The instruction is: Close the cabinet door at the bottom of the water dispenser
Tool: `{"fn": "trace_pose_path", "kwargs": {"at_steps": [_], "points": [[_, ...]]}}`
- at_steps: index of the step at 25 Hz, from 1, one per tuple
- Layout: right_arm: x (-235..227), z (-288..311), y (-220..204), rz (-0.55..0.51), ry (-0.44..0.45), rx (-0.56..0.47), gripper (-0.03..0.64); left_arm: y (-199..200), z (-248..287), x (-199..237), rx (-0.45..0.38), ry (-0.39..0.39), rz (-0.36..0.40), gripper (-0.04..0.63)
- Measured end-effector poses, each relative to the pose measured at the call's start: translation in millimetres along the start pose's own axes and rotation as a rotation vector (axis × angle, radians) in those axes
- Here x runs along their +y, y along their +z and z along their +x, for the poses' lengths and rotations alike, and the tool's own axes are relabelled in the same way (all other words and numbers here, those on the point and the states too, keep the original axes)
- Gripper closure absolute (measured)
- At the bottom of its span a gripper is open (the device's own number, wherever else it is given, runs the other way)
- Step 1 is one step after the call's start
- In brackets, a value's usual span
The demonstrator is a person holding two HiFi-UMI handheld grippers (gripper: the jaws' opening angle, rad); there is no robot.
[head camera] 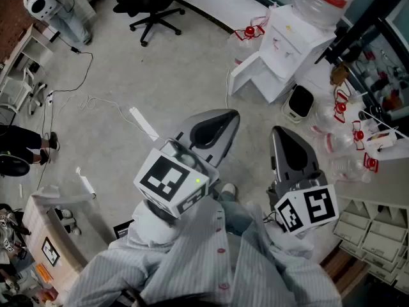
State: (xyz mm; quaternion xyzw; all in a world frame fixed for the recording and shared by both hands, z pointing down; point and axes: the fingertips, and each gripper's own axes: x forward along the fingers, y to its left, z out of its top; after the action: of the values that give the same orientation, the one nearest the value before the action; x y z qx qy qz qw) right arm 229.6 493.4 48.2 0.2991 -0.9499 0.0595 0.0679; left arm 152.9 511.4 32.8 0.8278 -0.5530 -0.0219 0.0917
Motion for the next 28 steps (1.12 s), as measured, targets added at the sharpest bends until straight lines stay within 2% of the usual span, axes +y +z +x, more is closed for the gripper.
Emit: {"fn": "trace_pose_path", "kwargs": {"at_steps": [12,20,28], "points": [[-16.1,-13.7,0.9,-0.003,0.026,-0.014,0.604,-10.8,18.3,-26.1,0.02,0.025,0.01,0.586],[-36.4,-22.1,8.4,-0.022,0.048,-0.044,0.604,-7.9,37.1,-37.8,0.016,0.055,0.062,0.586],[-47.6,-14.7,10.1,-0.017,0.077,-0.048,0.604,-0.3,51.1,-24.5,0.008,0.102,0.08,0.586]]}}
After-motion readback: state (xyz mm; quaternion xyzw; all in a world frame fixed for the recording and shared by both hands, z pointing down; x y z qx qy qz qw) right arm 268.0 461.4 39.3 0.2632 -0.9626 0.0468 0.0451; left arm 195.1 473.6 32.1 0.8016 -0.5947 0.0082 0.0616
